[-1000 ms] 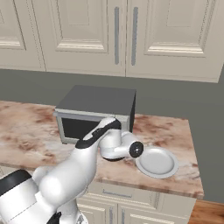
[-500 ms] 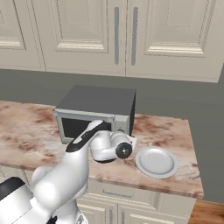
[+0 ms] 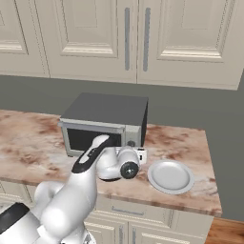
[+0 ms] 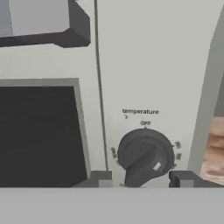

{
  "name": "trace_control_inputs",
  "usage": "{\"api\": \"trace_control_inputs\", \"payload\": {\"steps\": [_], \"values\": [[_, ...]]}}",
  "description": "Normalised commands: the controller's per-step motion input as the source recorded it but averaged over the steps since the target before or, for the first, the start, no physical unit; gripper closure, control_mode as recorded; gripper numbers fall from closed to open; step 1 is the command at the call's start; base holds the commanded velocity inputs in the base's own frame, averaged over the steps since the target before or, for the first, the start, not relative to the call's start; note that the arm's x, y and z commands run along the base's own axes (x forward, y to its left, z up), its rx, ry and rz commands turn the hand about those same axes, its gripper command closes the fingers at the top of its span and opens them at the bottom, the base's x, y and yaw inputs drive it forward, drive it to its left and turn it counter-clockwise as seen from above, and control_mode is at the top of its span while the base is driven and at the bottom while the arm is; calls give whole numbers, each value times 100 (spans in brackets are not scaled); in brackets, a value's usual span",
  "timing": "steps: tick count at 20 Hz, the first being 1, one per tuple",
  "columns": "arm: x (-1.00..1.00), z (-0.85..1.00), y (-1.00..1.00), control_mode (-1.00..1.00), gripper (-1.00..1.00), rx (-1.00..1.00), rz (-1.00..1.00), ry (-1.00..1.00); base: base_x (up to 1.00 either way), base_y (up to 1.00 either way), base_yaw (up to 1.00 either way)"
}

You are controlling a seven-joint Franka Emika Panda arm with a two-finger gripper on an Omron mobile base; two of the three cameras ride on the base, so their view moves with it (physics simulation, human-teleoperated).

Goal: Pull the toaster oven rack outwards. Pick up the baguette from the plate and place it on the toaster oven rack. Close the toaster oven door fully and set the temperature to the lowest setting.

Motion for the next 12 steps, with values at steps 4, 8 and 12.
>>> {"api": "trace_control_inputs", "payload": {"steps": [4, 8, 12], "values": [[0, 52, 2, -100, 100, -36, -5, -17, 0, 0, 0], [0, 56, 0, -100, 100, -36, -5, -16, 0, 0, 0], [0, 64, 0, -100, 100, -34, -2, -17, 0, 0, 0]]}}
